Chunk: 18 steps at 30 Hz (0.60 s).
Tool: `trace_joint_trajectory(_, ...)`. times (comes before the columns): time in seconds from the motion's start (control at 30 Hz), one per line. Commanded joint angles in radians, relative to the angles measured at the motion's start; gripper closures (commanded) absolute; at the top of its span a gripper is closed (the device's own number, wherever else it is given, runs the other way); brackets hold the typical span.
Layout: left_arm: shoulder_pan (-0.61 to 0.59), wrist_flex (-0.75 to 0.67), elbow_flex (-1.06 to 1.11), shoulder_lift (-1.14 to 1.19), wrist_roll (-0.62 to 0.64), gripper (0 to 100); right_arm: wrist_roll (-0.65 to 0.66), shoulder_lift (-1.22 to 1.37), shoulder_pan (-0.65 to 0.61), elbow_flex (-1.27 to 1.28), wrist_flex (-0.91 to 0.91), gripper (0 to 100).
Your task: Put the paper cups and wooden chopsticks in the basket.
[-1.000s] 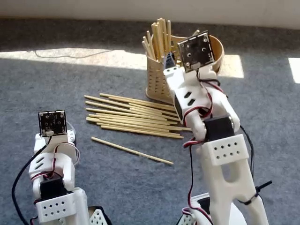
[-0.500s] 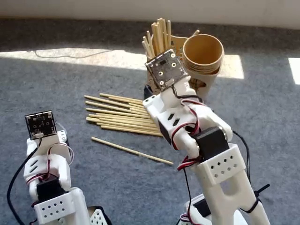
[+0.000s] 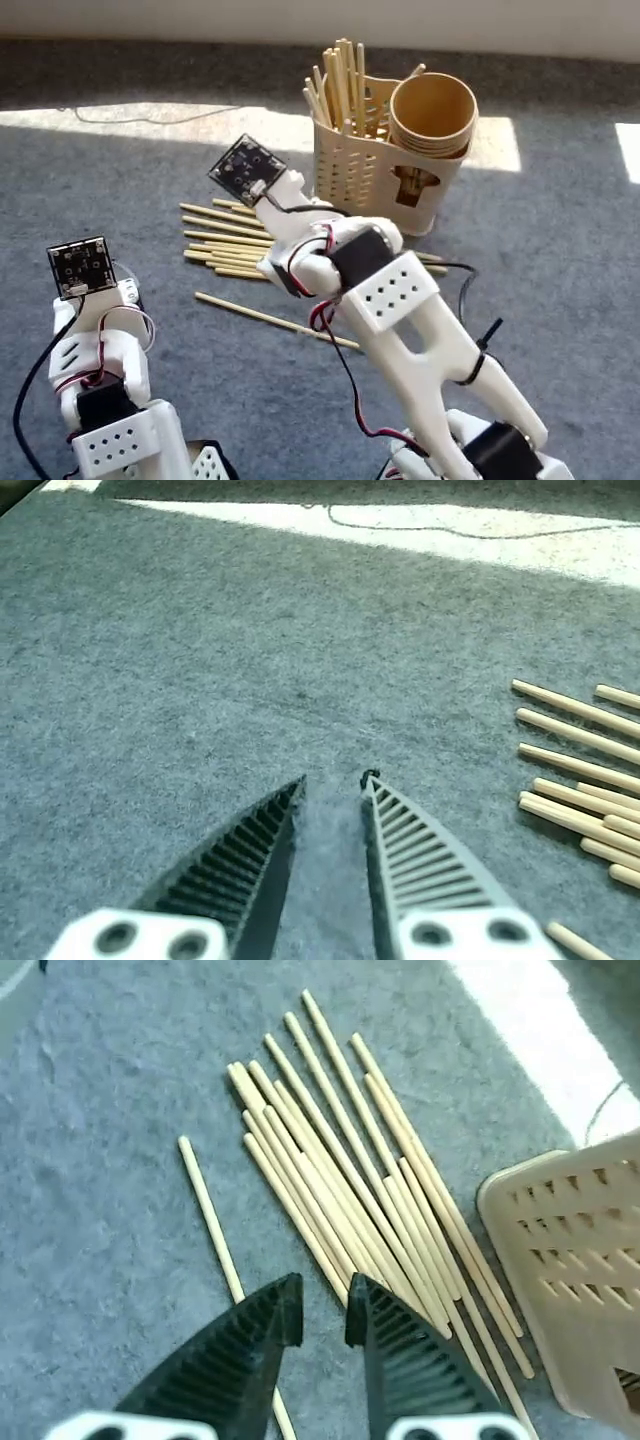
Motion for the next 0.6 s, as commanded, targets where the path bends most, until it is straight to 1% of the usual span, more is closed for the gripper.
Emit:
trace_joint_trajectory(0.0, -0.012, -0.021, -0.024, -0.01, 0.008, 89, 0.06, 0.074, -0.01, -0.048, 0.001, 91.9)
trace_joint_trajectory(0.13, -0.01, -0.021, -0.024, -0.01, 0.008, 89, 0.098, 0.208, -0.01, -0.053, -0.001, 91.9)
trace_joint_trajectory(0.27, -0.01, -0.021, -0.022, -0.01, 0.008, 89, 0.101, 0.323, -0.008, -0.056, -0.008, 91.9)
trace_joint_trajectory(0.57, -0.01, -0.021, -0.022, -0.01, 0.008, 89, 0.101, 0.473, -0.008, -0.051, -0.2, 91.9)
